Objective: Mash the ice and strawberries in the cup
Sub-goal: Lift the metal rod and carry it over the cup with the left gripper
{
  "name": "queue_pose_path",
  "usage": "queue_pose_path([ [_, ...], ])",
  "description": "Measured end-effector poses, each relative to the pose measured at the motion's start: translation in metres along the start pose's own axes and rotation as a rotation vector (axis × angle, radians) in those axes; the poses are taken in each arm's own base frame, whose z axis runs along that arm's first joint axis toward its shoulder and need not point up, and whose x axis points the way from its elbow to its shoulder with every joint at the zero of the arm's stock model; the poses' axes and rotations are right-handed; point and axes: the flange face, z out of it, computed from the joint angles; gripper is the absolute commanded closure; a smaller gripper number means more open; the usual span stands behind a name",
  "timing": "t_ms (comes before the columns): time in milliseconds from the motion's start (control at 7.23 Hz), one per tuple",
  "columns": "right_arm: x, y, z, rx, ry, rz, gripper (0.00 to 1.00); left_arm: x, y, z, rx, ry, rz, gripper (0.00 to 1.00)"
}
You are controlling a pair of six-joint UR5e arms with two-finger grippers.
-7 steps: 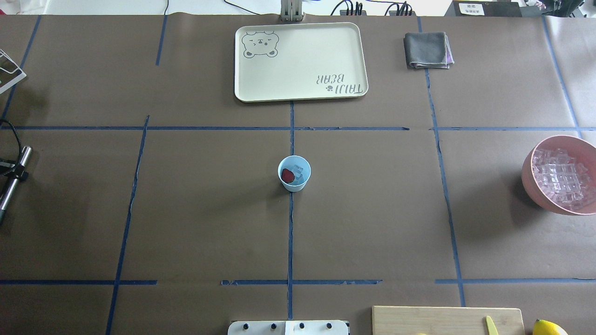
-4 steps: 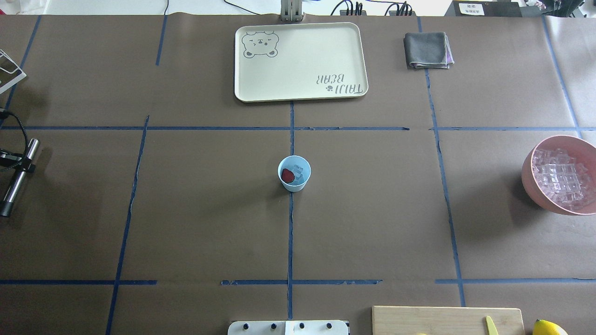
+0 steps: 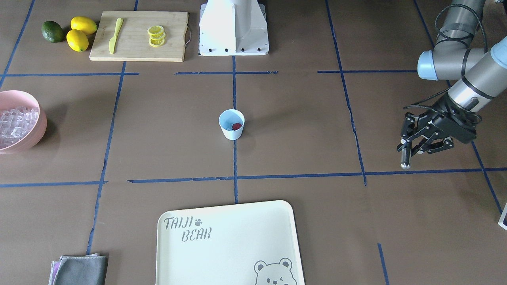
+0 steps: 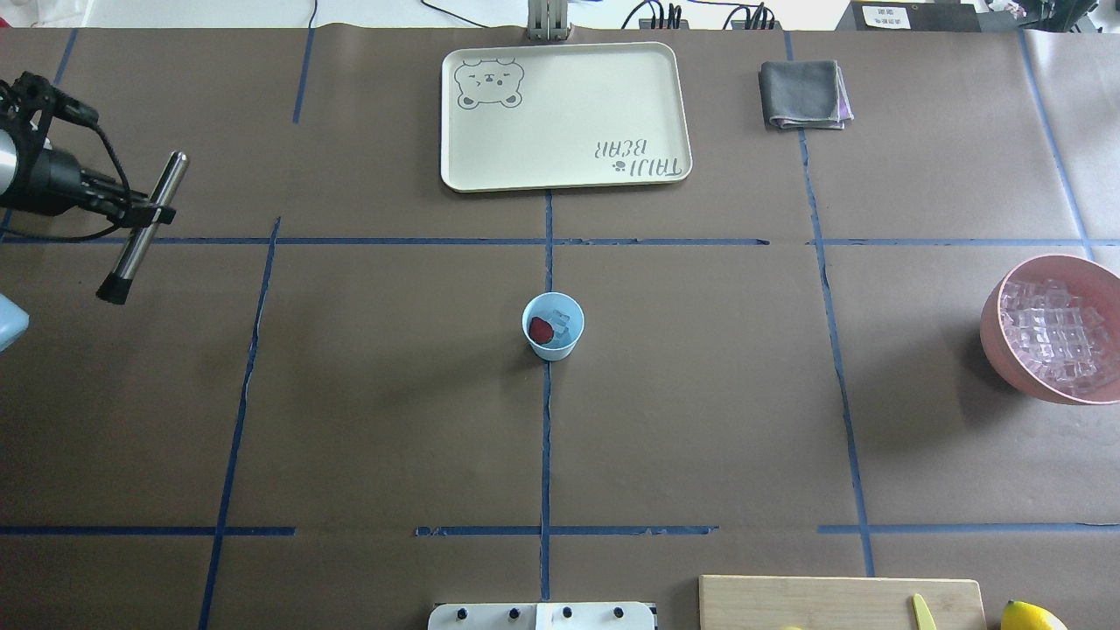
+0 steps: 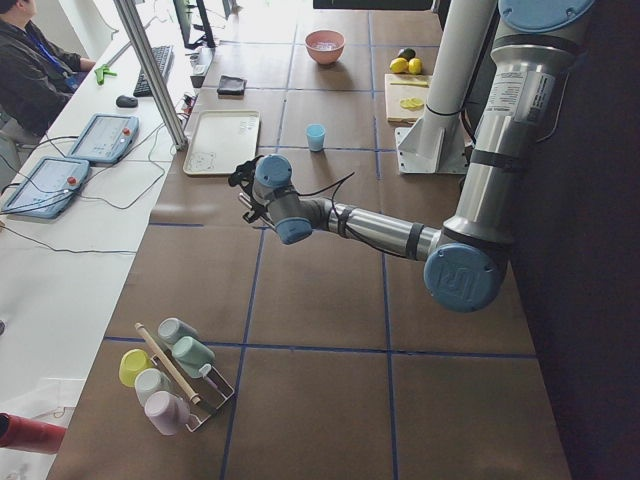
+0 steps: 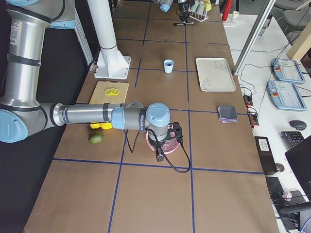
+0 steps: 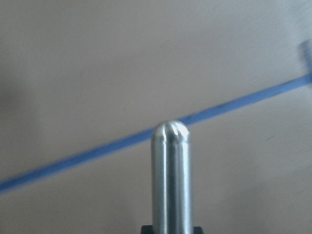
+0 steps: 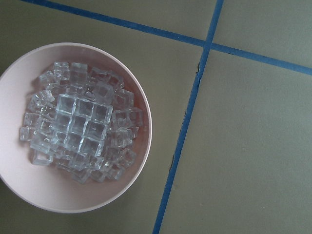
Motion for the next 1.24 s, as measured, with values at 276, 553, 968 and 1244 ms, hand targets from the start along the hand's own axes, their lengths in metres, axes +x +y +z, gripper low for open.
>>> queue_pose_path([
  [276,0.001,0.001,0.001,-0.002,-0.001,0.002,0.01,0.077,-0.061,0.007,0.133,0.126,0.087,1.00],
  [553,0.001,0.000,0.001,-0.002,-0.002,0.004,0.01,0.144,-0.073,0.020,0.270,0.231,0.176,1.00],
  [968,0.001,-0.001,0.000,0.000,-0.001,0.002,0.01,0.271,-0.039,0.076,0.532,0.310,0.219,1.00],
  [1244,0.001,-0.003,-0.001,0.004,0.000,0.001,0.01,0.333,-0.048,0.077,0.704,0.339,0.257,0.98],
])
